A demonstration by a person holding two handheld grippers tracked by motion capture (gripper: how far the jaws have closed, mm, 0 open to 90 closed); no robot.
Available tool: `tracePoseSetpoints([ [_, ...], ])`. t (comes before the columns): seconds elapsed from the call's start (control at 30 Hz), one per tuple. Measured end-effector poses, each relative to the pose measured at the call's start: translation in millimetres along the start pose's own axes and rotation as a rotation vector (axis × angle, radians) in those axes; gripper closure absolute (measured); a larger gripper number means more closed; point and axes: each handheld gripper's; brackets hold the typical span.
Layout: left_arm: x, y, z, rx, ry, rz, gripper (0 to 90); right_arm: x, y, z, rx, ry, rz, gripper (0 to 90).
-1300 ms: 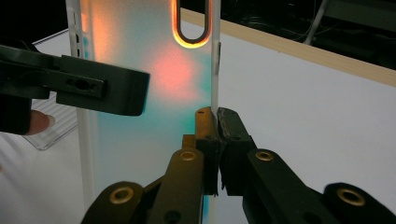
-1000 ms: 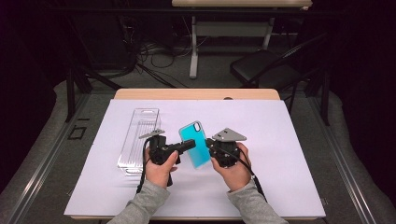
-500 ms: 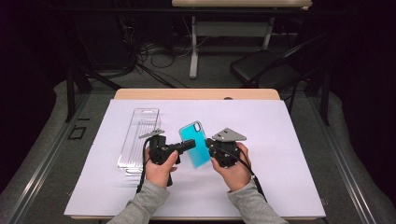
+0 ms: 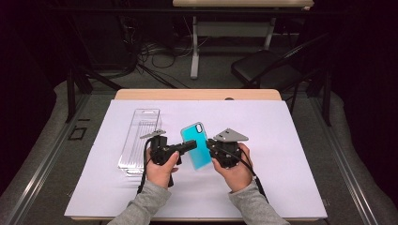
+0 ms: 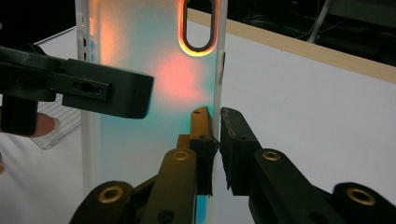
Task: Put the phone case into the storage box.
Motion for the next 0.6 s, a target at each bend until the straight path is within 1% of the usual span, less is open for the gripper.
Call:
tracePoseSetpoints([
  [0.33, -1.1, 2.6, -1.6, 0.007, -0.009, -0.006, 81.1, 0.2, 2.6, -1.3, 0.017, -0.004, -0.017, 74.8],
  [0.5, -1.6, 6.0, -3.4, 0.015, -0.032, -0.016, 81.1, 2.4, 4.9, -2.5, 0.022, -0.003, -0.026, 69.3],
  [0.53, -1.5, 6.8, -3.9, 0.016, -0.036, -0.019, 81.1, 3.1, 5.5, -2.7, 0.025, -0.004, -0.030, 67.6],
  [0.57, -1.4, 7.7, -4.2, 0.018, -0.042, -0.020, 81.1, 2.9, 6.2, -3.0, 0.029, -0.017, -0.037, 66.3],
  [0.6, -1.6, 8.6, -4.6, 0.018, -0.050, -0.020, 81.1, 3.7, 7.3, -3.6, 0.030, -0.013, -0.045, 65.0],
])
Point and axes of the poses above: each handheld gripper's, and its own axes: y roughly backward along the jaws, z roughly out of its underside, x roughly to its right, and after that the axes turned 8 degrees about -z, right-handed
